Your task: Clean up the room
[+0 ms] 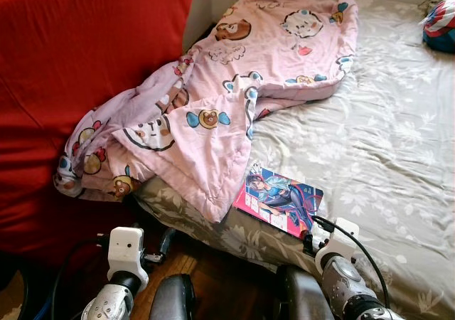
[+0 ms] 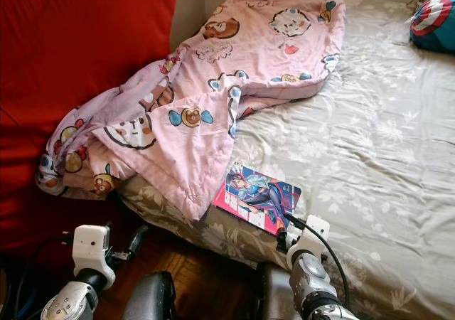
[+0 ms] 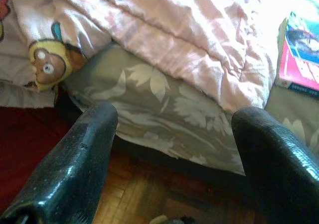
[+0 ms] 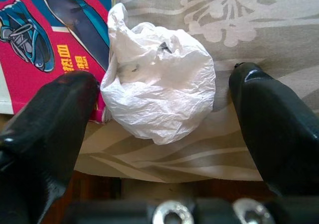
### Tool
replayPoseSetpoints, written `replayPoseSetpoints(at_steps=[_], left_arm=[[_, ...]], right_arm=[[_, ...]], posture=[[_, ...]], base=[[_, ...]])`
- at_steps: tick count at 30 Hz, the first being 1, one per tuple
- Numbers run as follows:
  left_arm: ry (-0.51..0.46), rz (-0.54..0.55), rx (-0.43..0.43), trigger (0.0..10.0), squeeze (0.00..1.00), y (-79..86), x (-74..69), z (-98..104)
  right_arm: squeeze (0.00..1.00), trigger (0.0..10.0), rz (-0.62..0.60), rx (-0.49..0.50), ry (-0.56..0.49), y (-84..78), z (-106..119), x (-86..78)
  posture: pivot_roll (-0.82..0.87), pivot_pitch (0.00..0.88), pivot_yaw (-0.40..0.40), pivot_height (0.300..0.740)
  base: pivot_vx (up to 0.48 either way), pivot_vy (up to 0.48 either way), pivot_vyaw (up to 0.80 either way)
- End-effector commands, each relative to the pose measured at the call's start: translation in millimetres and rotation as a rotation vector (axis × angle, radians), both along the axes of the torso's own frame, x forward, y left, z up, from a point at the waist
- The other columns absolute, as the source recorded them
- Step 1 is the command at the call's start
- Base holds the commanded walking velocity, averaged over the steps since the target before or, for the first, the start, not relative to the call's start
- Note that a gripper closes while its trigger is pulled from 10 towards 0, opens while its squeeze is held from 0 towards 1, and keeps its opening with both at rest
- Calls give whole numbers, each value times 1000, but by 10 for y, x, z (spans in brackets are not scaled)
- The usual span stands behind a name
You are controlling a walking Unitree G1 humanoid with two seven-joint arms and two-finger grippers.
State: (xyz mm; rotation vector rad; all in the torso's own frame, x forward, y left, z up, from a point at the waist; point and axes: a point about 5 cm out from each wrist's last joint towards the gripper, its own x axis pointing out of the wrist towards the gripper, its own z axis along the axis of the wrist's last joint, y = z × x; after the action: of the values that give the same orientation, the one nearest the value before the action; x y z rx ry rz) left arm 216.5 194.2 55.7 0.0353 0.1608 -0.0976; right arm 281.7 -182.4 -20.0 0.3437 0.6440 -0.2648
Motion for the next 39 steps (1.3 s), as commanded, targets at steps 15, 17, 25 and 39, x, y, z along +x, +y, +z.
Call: replayPoseSetpoints(at_steps=[15,17,25,39], left_arm=[[43,14,22,10000,0,6,-37,-62],[39,16,23,10000,0,8,-19,-53],[34,12,32,10000,0,4,12,-60],[13,16,49,10000,0,-16,176,-64]], right_arm=[[0,0,63,8,46,93,-128,-137],[0,0,68,2,50,88,-137,-149],[0,0,77,-7,54,77,-140,-154],[0,0,79,-18,44,59,-107,-114]], posture=[[116,170,12,606],[115,164,12,606],[110,135,10,606],[98,83,2,606]], base=[[0,0,0],[0,0,0],[0,0,0],[0,0,0]])
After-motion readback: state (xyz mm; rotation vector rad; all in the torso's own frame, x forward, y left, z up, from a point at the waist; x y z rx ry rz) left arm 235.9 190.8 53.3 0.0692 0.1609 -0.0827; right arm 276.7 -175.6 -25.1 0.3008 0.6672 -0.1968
